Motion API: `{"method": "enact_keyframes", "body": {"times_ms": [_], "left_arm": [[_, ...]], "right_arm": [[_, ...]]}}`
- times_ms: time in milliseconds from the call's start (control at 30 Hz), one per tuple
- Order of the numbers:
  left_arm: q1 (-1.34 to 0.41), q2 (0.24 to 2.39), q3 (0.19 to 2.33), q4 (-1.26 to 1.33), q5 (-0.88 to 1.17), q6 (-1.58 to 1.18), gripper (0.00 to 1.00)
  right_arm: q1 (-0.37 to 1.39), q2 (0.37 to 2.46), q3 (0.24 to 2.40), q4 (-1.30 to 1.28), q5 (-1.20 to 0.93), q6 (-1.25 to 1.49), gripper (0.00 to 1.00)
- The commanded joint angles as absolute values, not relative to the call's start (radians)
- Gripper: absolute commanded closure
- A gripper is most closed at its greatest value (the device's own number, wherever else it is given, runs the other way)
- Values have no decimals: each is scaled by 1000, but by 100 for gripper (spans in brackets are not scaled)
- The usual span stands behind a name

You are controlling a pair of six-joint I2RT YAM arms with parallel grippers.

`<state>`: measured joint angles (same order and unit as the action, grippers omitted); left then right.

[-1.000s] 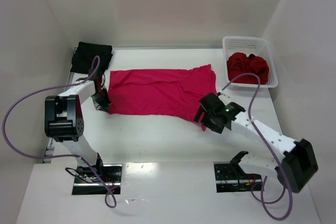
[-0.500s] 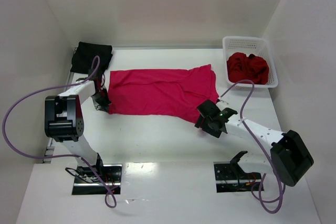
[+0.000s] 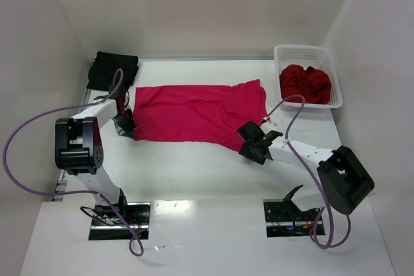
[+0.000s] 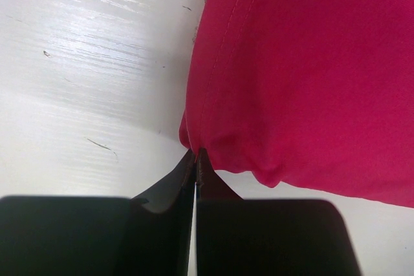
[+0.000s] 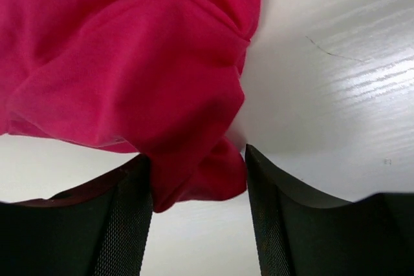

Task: Fold and stack the t-shirts
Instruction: Grap the side of the flattened tshirt closest away from the robot with both arms, then fold the other side of the tshirt into a rectangle

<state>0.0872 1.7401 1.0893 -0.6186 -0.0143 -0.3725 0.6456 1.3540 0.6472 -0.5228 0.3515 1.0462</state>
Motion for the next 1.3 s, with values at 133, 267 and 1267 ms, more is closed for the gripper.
{"method": "enact_keyframes", "body": {"times_ms": [133, 267, 1267], "left_arm": [[83, 1726, 1097, -618, 6, -374, 99], [83, 1726, 1097, -618, 15, -374, 99], [83, 1772, 1500, -650, 21, -385, 100]], "right_arm": [[655, 1345, 680, -456, 436, 1039, 68], [655, 1310, 692, -483, 459, 1048, 89], [430, 1446, 1180, -516, 457, 638, 90]]}}
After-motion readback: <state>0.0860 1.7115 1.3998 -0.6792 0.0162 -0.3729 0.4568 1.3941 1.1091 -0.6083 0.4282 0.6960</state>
